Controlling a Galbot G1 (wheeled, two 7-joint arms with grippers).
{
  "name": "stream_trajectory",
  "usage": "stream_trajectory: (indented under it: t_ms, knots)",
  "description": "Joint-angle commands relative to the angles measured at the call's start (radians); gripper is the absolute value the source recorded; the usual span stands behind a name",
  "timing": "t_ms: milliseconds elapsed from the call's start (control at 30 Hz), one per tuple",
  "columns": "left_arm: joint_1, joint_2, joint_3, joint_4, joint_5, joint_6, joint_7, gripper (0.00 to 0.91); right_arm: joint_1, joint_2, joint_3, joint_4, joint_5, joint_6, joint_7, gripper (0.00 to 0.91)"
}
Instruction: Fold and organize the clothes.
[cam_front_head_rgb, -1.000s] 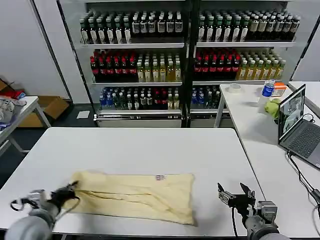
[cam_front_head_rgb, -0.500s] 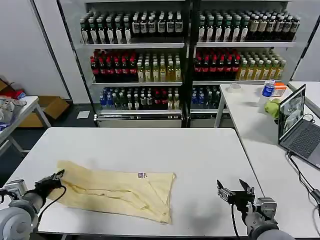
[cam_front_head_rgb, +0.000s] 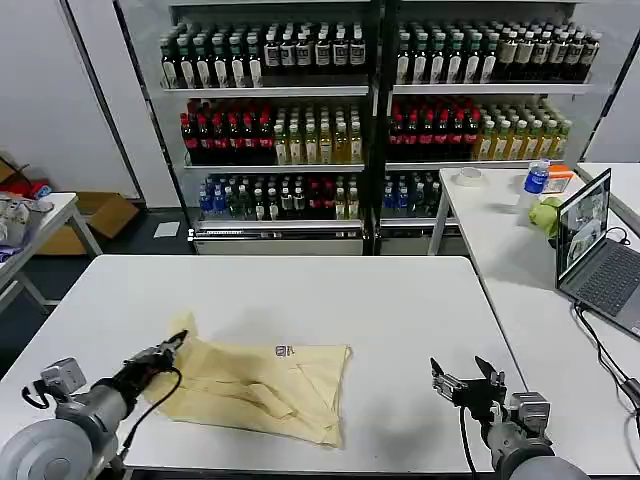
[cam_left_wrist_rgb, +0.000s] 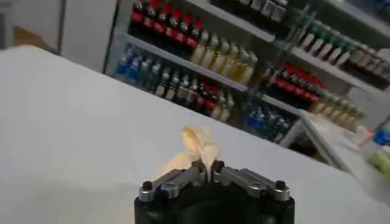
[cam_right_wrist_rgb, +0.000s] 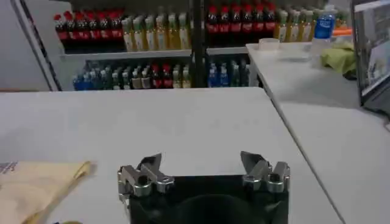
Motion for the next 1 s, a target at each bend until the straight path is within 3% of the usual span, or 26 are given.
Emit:
stream_trajectory:
  t_ms: [33,1000]
  knots:
    - [-0.056,-0.096,0.222,-0.044,0.012,0.0,-0.037,0.01,0.011,-0.004,-0.008,-0.005,0.003,-0.001,0.0,0.907]
    - [-0.2,-0.228,0.531,0.102,0.11,-0.065,-0.058,0.03,0.095,0.016,-0.049,-0.062,0.005,-0.001,0.005,0.907]
